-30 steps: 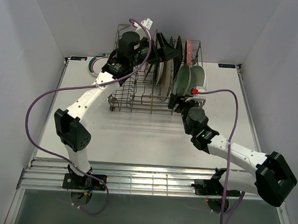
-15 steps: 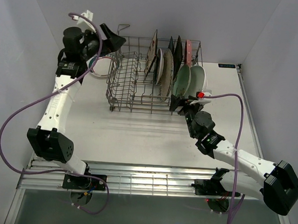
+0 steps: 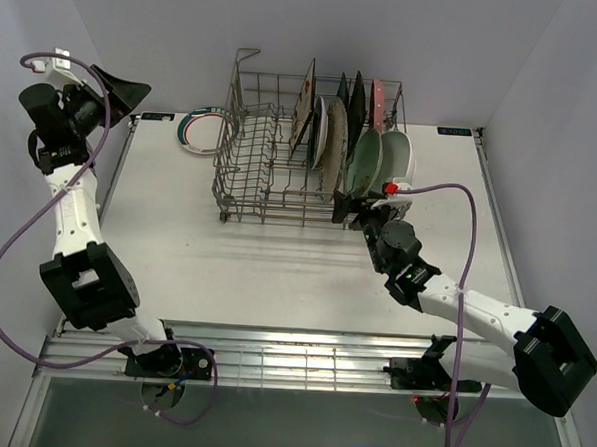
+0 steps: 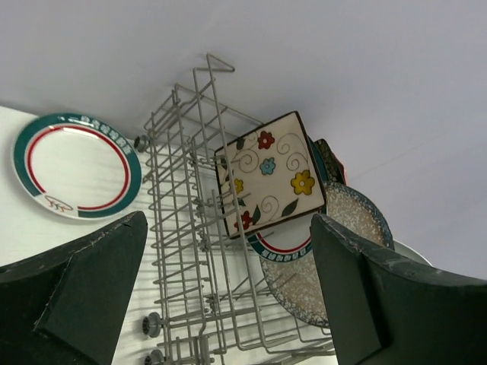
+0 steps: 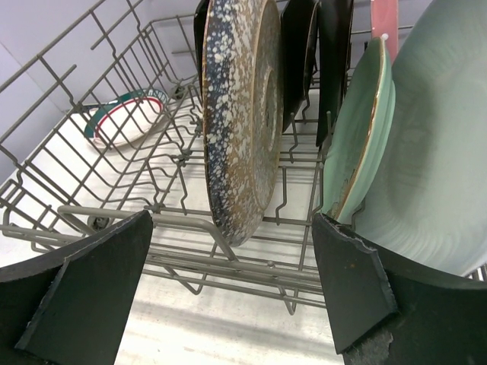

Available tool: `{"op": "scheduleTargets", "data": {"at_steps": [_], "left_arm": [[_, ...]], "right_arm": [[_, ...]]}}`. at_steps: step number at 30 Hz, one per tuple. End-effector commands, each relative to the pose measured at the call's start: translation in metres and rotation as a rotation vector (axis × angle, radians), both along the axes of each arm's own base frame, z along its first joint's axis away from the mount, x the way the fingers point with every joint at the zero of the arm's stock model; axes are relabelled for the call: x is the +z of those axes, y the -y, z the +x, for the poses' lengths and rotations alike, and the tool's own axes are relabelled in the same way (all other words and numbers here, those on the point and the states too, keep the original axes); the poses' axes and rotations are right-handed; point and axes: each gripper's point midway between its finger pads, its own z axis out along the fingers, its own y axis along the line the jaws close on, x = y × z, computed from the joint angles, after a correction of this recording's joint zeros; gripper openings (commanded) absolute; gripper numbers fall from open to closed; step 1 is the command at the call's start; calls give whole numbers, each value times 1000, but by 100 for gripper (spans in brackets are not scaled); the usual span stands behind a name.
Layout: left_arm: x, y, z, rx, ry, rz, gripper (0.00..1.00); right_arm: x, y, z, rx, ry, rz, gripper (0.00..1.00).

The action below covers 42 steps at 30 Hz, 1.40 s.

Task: Load the plates into the dish rack
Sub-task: Insert the plate into the dish rack, then pick up the plate from the corner of the board.

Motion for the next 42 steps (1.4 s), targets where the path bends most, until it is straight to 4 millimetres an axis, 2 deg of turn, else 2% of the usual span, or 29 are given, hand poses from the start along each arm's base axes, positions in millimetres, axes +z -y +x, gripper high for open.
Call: {"op": "scheduleTargets", "data": {"at_steps": [1, 2, 3, 5, 6, 11, 12, 13, 15, 16, 17, 18, 19, 20, 23, 27, 30, 31, 32, 34, 35, 38, 39, 40, 42], "left_arm": [[-17, 4, 13, -96, -17, -66, 98], [-24, 1, 18, -102, -31, -85, 98], [-40, -4, 28, -102, -61, -110, 98], [-48, -8, 39, -99, -64, -134, 98], [-61, -13, 48, -87, -87, -150, 98], [-95, -16, 83, -19, -128, -152, 98], [-102, -15, 89, -11, -138, -151, 98], [-120, -14, 100, 10, -167, -157, 98], [-128, -15, 113, 34, -170, -148, 98], [-136, -24, 121, 87, -182, -151, 98], [-154, -30, 129, 110, -211, -166, 98], [-153, -33, 136, 125, -206, -171, 98], [-161, -37, 141, 144, -216, -172, 98], [-179, -41, 148, 155, -247, -186, 98], [-196, -50, 159, 202, -270, -204, 98], [-234, -63, 168, 296, -325, -209, 98], [-242, -62, 176, 288, -325, -188, 97], [-256, -59, 178, 284, -349, -178, 97], [-255, -59, 183, 285, -343, -172, 97], [-271, -59, 187, 286, -365, -180, 96], [-269, -59, 191, 283, -358, -186, 96], [-286, -58, 196, 287, -378, -203, 95], [-284, -57, 199, 283, -371, -201, 95], [-295, -56, 200, 278, -387, -207, 95], [-292, -52, 207, 264, -376, -207, 95]], "right_arm": [[21, -6, 4, 10, 57, 49, 90], [21, -6, 4, 8, 57, 49, 91], [21, -7, 5, 8, 56, 48, 91], [21, -7, 5, 8, 58, 50, 91], [22, -7, 5, 8, 59, 51, 91], [25, -3, 0, 9, 67, 71, 90], [31, -1, -3, 16, 82, 90, 90], [33, 1, -5, 18, 85, 102, 90], [35, 5, -10, 18, 93, 109, 90], [34, 7, -11, 14, 90, 108, 90], [36, 9, -12, 10, 93, 110, 90], [35, 13, -13, -2, 95, 110, 90], [36, 14, -14, -5, 99, 115, 90], [36, 16, -15, -8, 102, 118, 90], [36, 21, -18, -19, 112, 127, 91], [29, 27, -13, -62, 101, 132, 91], [24, 25, -8, -77, 89, 125, 91], [26, 22, -7, -73, 90, 125, 91], [25, 20, -6, -67, 89, 123, 91], [23, 14, -4, -51, 83, 127, 91], [22, 13, -4, -46, 84, 129, 91], [23, 13, -4, -43, 95, 154, 91], [23, 13, -4, -44, 96, 157, 91], [24, 13, -4, -45, 97, 159, 91], [23, 14, -4, -51, 95, 164, 91]]}}
